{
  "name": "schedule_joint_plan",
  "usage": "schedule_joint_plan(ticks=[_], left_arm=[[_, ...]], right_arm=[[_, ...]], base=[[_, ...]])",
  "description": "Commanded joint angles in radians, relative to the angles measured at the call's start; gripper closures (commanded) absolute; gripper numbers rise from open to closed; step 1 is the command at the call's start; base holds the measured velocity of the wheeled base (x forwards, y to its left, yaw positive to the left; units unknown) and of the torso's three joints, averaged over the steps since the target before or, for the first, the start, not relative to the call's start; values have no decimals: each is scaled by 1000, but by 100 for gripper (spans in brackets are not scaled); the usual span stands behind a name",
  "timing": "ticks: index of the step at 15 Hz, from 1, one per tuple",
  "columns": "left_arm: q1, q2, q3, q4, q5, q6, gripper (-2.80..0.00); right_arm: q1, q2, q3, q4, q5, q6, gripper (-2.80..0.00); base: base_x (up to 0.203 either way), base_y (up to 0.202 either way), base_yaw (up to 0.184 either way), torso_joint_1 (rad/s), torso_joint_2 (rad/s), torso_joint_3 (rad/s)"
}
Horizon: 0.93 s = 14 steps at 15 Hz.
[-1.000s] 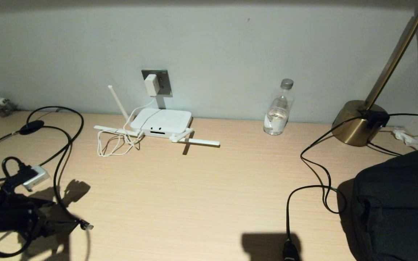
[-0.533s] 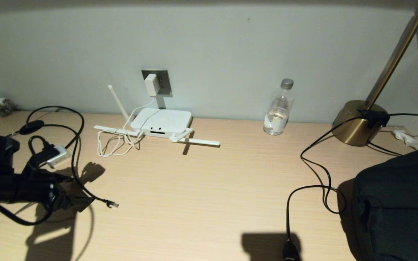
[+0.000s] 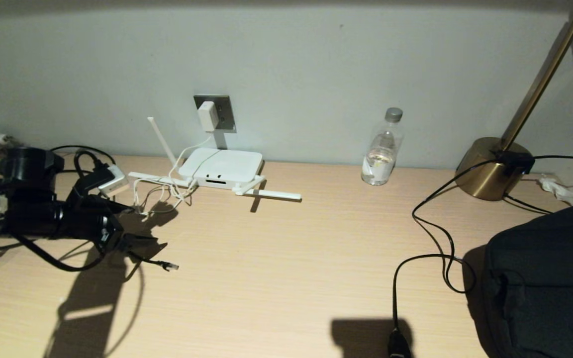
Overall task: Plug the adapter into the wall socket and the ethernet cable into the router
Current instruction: Pick up cable
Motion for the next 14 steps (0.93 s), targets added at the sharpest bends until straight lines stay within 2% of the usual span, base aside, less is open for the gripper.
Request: schedule_joint_plan(ticks=[1,4,6,8,12,14], left_arm=[[-11,-76,9,5,-3,5,-280],[-10,-189,63,29,-38,25,-280],[-6,-210,101,32,-101,152,-280],[5,-203,134,45,-138,319,-280],[11,-196,209,95,-148,574,-280],[4,-178,198,136,-148,658,-280]], right_arm=[[0,0,0,0,0,1,0],[0,0,2,-2,0,2,0],[0,0,3,-3,0,5,0],[0,0,3,-3,0,5,0],[0,0,3,-3,0,5,0],[0,0,3,-3,0,6,0]], base=[[0,0,0,0,0,0],[0,0,0,0,0,0],[0,0,0,0,0,0],[0,0,0,0,0,0],[0,0,0,0,0,0],[0,0,0,0,0,0]])
